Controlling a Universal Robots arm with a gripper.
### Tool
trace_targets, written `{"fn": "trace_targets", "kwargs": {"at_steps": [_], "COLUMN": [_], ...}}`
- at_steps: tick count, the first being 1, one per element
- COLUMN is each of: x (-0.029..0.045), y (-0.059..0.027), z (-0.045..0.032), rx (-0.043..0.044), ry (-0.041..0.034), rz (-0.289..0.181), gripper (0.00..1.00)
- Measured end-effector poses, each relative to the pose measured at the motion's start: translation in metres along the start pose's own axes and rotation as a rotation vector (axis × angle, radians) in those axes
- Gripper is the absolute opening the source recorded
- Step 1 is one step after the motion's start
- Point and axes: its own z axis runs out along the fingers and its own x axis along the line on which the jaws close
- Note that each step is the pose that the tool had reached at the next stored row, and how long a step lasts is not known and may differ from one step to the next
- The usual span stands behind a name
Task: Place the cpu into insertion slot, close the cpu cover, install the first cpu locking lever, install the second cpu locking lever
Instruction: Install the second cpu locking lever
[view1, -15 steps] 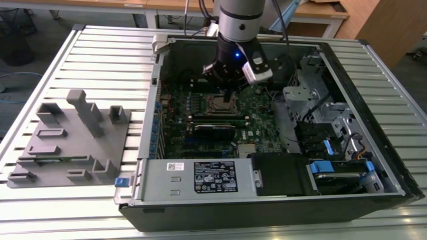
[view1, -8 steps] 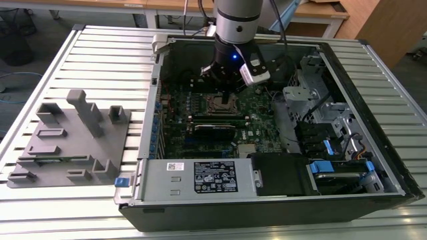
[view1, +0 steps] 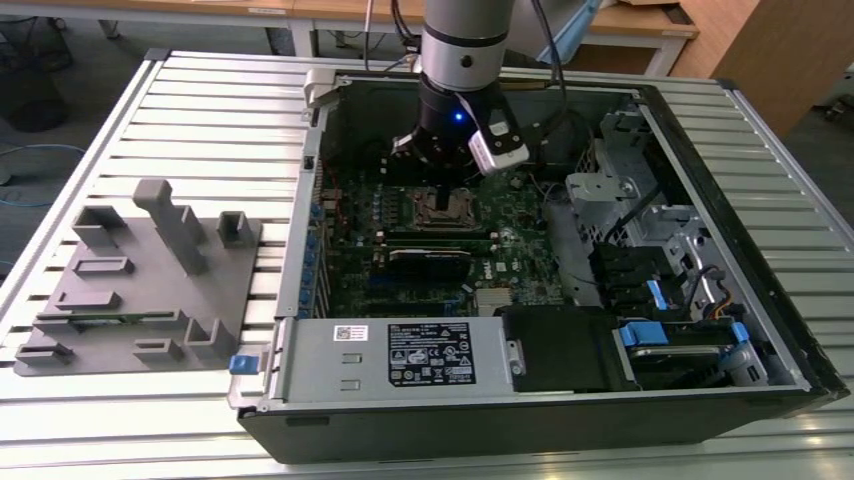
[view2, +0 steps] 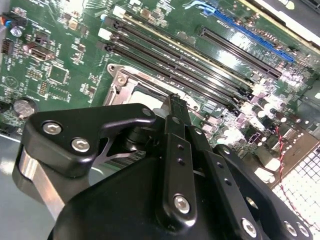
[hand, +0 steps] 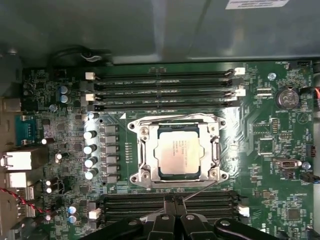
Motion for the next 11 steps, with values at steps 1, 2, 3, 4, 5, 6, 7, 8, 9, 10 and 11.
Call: {"fn": "trace_targets", "kwargs": {"at_steps": [1, 2, 3, 4, 5, 6, 7, 8, 9, 10, 11], "x": [0.0009, 0.0017, 0.0026, 0.0033, 0.0039, 0.0042, 0.0042, 0.0042, 0.0042, 0.0043, 0.0043], "y": [-0.0003, -0.0005, -0.0007, -0.0008, -0.0009, -0.0009, -0.0009, -0.0009, -0.0009, -0.0009, -0.0009], "z": [0.0004, 0.0008, 0.0012, 0.0017, 0.0022, 0.0026, 0.0026, 0.0026, 0.0026, 0.0029, 0.0031], "rx": [0.0000, 0.0002, 0.0005, 0.0009, 0.0014, 0.0025, 0.0032, 0.0032, 0.0033, 0.0031, 0.0031], "ry": [-0.0001, -0.0002, -0.0002, -0.0003, -0.0003, -0.0004, -0.0003, -0.0002, -0.0002, -0.0004, -0.0003], "rz": [0.000, 0.000, 0.000, 0.000, 0.000, 0.000, 0.000, 0.000, 0.000, 0.000, 0.000], "gripper": [0.11, 0.11, 0.11, 0.11, 0.11, 0.11, 0.11, 0.11, 0.11, 0.11, 0.11]}}
